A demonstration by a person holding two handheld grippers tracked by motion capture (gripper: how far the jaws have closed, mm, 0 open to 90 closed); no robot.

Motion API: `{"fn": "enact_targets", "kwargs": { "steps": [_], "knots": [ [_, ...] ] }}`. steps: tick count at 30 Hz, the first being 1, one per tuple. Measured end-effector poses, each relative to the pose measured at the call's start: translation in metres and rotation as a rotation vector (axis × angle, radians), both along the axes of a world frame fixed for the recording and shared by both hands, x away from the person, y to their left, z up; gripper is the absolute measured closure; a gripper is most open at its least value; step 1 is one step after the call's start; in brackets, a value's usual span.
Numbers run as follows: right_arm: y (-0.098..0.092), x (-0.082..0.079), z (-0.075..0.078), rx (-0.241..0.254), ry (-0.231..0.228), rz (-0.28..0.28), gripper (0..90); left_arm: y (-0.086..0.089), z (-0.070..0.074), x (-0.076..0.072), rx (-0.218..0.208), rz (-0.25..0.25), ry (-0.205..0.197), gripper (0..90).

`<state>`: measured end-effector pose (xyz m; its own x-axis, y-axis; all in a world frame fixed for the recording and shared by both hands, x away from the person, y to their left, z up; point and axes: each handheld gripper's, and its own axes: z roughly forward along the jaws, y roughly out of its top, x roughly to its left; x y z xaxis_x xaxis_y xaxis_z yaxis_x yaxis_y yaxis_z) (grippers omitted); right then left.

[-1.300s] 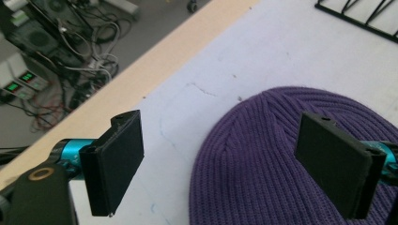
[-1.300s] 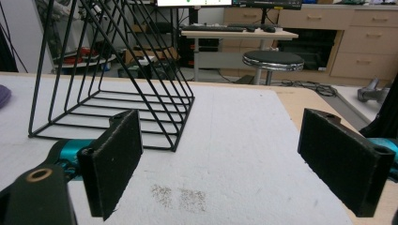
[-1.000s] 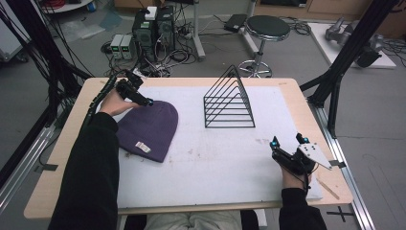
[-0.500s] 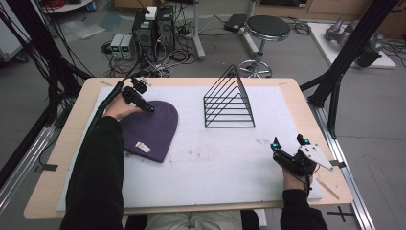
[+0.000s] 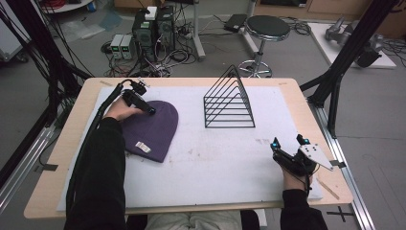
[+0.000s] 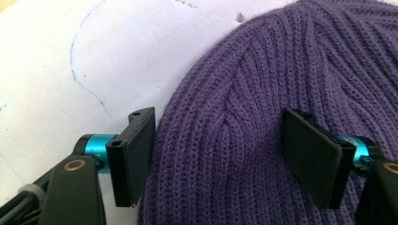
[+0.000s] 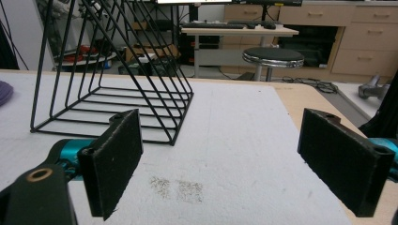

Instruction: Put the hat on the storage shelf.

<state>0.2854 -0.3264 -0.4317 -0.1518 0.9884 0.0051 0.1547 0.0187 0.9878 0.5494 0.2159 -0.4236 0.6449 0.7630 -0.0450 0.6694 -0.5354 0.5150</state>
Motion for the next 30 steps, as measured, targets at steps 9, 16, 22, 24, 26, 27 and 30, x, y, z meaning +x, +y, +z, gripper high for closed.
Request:
{"fn": "enact_targets", "kwargs": {
  "steps": [9, 16, 22, 24, 26, 27, 30],
  "knots": [
    [0.0, 0.0, 0.0, 0.005, 0.003, 0.0, 13.7, -0.002, 0.004, -0.003, -0.005, -0.002, 0.025, 43.8],
    [0.0, 0.0, 0.0, 0.006, 0.001, 0.005, 14.0, -0.006, 0.006, -0.005, -0.037, -0.05, 0.067, 75.4],
    [0.0, 0.0, 0.0, 0.011, 0.006, 0.004, 14.2, -0.014, 0.008, -0.011, 0.025, -0.071, 0.011, 78.0],
    [0.0, 0.001, 0.0, 0.012, 0.005, 0.004, 14.2, -0.016, 0.008, -0.014, 0.038, -0.069, -0.018, 78.2],
    [0.001, 0.0, 0.0, 0.011, 0.004, 0.007, 14.4, -0.015, 0.009, -0.018, 0.041, -0.063, -0.035, 78.2],
    [0.002, 0.001, 0.0, 0.01, 0.001, 0.009, 14.4, -0.015, 0.009, -0.02, 0.042, -0.056, -0.049, 78.2],
    [0.002, 0.0, 0.001, 0.011, 0.004, 0.01, 14.5, -0.016, 0.013, -0.028, 0.037, -0.041, -0.091, 78.0]
  ]
}}
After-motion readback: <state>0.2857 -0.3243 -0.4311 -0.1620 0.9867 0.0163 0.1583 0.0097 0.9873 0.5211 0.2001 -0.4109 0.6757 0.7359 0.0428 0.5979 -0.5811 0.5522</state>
